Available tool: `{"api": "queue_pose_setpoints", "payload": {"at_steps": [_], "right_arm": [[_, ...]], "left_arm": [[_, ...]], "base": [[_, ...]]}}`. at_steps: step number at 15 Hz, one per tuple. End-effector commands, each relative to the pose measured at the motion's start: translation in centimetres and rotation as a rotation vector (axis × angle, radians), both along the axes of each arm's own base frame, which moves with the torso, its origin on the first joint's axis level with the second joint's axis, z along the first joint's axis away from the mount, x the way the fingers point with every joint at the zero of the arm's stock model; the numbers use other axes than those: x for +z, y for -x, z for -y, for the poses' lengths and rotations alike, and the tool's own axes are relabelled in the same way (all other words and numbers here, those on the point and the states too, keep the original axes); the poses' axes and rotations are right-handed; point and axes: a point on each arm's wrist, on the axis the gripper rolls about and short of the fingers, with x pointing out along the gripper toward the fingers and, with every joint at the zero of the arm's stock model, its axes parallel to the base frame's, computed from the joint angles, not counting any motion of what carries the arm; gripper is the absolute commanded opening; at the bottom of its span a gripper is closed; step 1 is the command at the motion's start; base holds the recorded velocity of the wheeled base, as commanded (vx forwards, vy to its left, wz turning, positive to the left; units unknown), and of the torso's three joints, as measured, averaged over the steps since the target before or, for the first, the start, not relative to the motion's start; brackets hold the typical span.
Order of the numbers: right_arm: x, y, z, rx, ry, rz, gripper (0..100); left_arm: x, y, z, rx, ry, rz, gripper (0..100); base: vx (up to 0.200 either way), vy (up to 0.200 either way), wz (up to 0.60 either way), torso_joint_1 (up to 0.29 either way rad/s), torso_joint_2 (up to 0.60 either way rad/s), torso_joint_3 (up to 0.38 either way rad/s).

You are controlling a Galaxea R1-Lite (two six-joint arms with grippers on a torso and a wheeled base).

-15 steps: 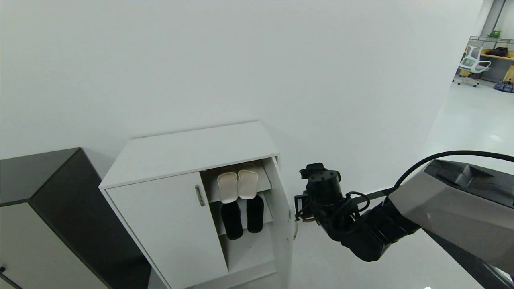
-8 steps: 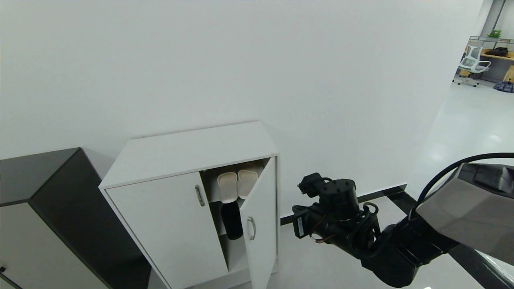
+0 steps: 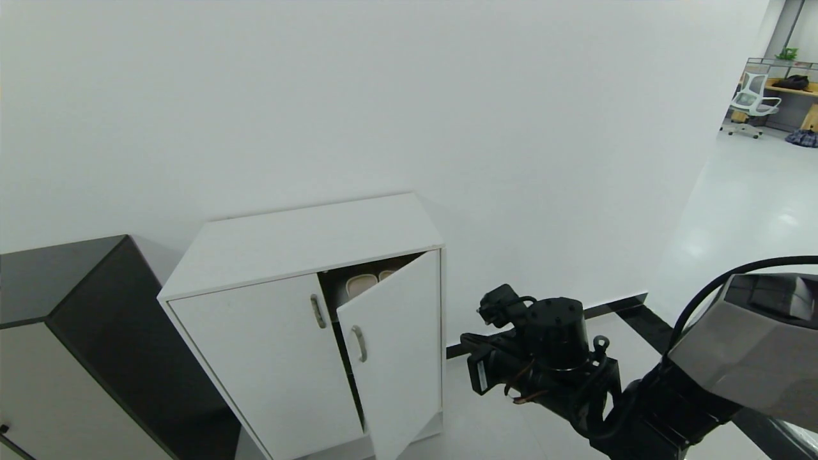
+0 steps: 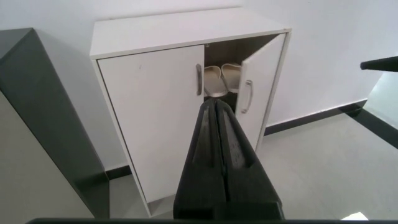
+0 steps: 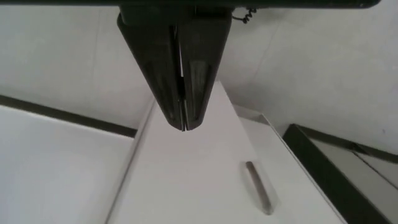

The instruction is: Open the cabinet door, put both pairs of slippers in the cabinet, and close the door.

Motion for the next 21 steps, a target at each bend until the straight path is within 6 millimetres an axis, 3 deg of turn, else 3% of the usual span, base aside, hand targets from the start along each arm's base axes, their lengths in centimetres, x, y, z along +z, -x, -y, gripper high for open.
{"api": "queue_pose_setpoints", "payload": {"at_steps": [1, 6, 8, 10, 12, 13, 14, 17, 21], "right_arm": [[-0.7, 0.6, 0.7, 0.066, 0.010, 0.008, 0], [-3.0, 1.0, 1.5, 0.127, 0.026, 0.180, 0], [-2.8, 1.3, 1.4, 0.131, 0.027, 0.188, 0], [-1.0, 1.5, 1.0, 0.119, 0.022, 0.135, 0], [4.7, 2.7, 0.4, 0.064, -0.061, -0.125, 0], [5.9, 3.4, 0.2, 0.052, -0.056, -0.230, 0], [6.0, 3.5, 0.1, 0.068, -0.064, -0.192, 0], [2.9, 3.3, -0.3, 0.115, -0.096, 0.010, 0], [2.4, 3.3, -0.3, 0.122, -0.094, 0.037, 0]], "left_arm": [[0.0, 0.0, 0.0, 0.001, 0.000, 0.000, 0], [0.0, 0.0, 0.0, 0.001, 0.000, 0.000, 0], [0.0, 0.0, 0.0, 0.001, 0.002, 0.002, 0], [0.0, 0.0, 0.0, 0.001, 0.002, 0.000, 0], [0.0, 0.0, 0.0, 0.001, 0.000, 0.000, 0], [0.0, 0.0, 0.0, 0.001, 0.000, 0.000, 0], [0.0, 0.0, 0.0, 0.001, 0.000, 0.000, 0], [0.0, 0.0, 0.0, 0.001, 0.000, 0.000, 0], [0.0, 0.0, 0.0, 0.002, 0.000, 0.000, 0]], "base": [[0.000, 0.000, 0.00, 0.000, 0.00, 0.000], [0.000, 0.000, 0.00, 0.000, 0.00, 0.000], [0.000, 0.000, 0.00, 0.000, 0.00, 0.000], [0.000, 0.000, 0.00, 0.000, 0.00, 0.000], [0.000, 0.000, 0.00, 0.000, 0.00, 0.000], [0.000, 0.000, 0.00, 0.000, 0.00, 0.000], [0.000, 0.000, 0.00, 0.000, 0.00, 0.000], [0.000, 0.000, 0.00, 0.000, 0.00, 0.000], [0.000, 0.000, 0.45, 0.021, -0.05, -0.024]]}}
